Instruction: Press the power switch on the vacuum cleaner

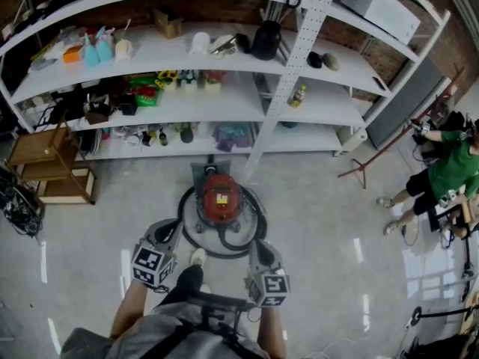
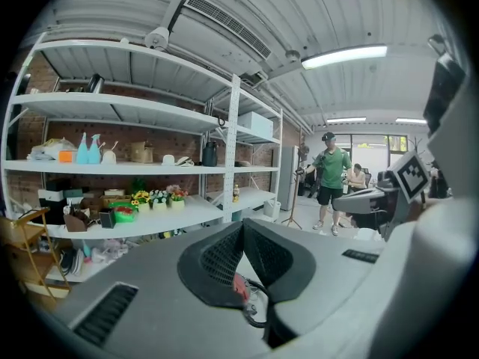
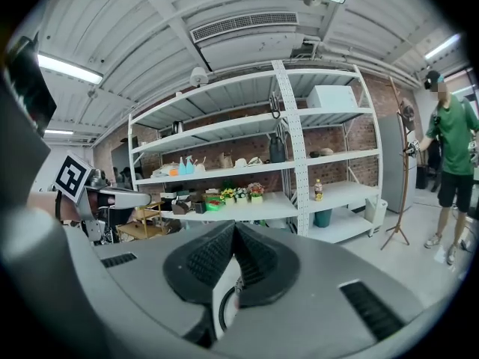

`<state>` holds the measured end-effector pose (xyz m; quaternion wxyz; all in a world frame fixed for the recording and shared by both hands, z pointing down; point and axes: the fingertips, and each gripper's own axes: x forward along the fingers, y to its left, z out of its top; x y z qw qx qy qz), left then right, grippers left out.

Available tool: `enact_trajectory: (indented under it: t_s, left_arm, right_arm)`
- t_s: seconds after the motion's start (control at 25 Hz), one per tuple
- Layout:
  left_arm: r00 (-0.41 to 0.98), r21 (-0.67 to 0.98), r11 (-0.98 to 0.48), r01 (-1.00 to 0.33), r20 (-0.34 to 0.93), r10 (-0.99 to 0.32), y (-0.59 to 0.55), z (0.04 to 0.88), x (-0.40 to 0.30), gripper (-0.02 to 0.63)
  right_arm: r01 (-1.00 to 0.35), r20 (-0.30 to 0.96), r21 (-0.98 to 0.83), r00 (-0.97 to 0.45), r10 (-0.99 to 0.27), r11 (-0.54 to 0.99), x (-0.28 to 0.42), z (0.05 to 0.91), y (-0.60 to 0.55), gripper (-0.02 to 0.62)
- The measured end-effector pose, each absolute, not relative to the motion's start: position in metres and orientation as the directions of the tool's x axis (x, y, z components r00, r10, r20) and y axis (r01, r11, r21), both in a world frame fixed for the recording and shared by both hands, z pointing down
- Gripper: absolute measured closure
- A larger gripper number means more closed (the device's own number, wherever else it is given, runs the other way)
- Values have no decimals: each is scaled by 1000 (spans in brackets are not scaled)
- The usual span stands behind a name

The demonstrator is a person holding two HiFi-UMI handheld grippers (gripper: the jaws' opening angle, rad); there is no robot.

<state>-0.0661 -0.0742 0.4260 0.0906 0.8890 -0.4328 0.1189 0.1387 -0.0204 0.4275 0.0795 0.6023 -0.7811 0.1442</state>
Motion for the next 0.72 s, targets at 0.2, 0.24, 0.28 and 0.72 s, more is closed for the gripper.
enact_trajectory:
  t_s: [0.2,0.24,0.28,0.72]
  left_arm:
    - [600,79,-610,-788,315,-735,-102,437,-67,598]
    - [601,82,-611,-787,321,-732,-107,440,-68,598]
    - [602,84,-613,-786,328,-728,-113,444,-68,598]
    - [605,87,-626,-775,391,-694,-178,485,-68,598]
  right_arm:
    - [-963,328,-137,-267,-906,234,137,440,-47,583]
    - [-963,334,-138,-266,-904,233,136,442,-52,583]
    - [-963,339,-140,-264,-903,229,135,443,-58,583]
    - [-969,414,-162,-239,-879,187,138,488,-112,584]
